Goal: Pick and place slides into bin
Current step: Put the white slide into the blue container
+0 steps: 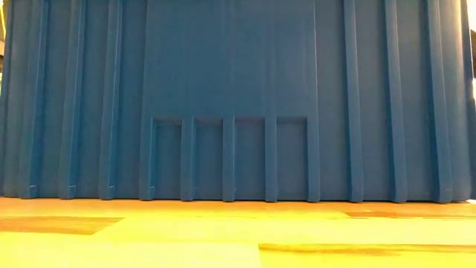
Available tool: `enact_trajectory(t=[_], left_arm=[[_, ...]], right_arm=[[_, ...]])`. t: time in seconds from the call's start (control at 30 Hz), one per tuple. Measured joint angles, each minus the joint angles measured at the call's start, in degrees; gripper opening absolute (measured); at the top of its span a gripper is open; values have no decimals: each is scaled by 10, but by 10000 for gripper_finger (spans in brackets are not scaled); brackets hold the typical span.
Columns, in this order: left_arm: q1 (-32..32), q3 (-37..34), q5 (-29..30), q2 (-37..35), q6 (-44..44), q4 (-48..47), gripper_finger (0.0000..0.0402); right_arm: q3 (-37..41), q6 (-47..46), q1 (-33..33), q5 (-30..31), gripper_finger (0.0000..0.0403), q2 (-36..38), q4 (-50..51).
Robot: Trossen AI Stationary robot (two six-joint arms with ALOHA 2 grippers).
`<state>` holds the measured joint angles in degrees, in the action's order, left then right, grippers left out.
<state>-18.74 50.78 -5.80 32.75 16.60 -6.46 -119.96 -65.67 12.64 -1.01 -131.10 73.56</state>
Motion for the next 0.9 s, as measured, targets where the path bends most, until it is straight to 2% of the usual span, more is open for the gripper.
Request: enact_trajectory(t=[0.17,0.43,0.6,0.77,0.9], left_arm=[[0,0,-1,0,1,0,138],[0,0,-13,0,1,0,138],[0,0,-13,0,1,0,138],[0,0,-13,0,1,0,138],[0,0,-13,0,1,0,138]], right_arm=[[0,1,-1,-24,161,-35,33],[0,31,-2,-2,193,-38,88],[0,45,3,-10,245,-37,95],[0,-19,6,-15,304,-37,63],[1,-33,9,-16,331,-37,55]])
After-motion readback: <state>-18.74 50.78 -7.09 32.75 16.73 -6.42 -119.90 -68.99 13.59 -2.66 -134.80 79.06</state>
